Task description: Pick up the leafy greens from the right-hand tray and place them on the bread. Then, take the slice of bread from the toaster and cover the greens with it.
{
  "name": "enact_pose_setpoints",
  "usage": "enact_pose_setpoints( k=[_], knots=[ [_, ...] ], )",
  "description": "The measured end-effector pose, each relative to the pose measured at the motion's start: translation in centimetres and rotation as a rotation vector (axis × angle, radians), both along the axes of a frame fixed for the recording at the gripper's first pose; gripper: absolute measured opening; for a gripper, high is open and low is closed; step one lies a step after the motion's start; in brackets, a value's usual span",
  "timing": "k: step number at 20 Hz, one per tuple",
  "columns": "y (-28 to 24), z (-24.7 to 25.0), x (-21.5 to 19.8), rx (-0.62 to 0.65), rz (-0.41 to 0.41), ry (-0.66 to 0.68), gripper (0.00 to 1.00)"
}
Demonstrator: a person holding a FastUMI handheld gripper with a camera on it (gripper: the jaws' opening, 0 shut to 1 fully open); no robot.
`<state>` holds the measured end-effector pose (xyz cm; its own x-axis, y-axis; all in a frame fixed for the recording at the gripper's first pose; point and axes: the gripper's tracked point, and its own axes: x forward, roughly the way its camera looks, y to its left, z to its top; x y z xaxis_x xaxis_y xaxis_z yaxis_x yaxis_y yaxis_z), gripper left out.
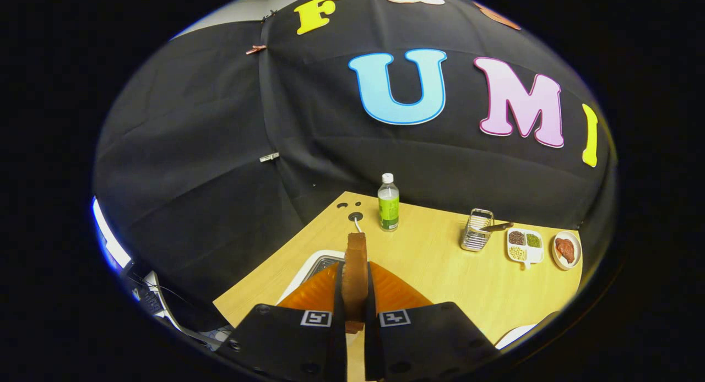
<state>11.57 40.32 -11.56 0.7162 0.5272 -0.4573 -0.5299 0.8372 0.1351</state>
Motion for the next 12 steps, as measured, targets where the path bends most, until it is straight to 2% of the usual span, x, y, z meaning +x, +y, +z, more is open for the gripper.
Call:
enact_pose_setpoints(
  k=[6,12],
  knots=[
    [-6.5,-0.9,-0.5,0.076,-0.05,0.066,0.17],
    [-11.3,-7.2,-2.2,0.131,-0.097,0.203,0.16]
  ],
)
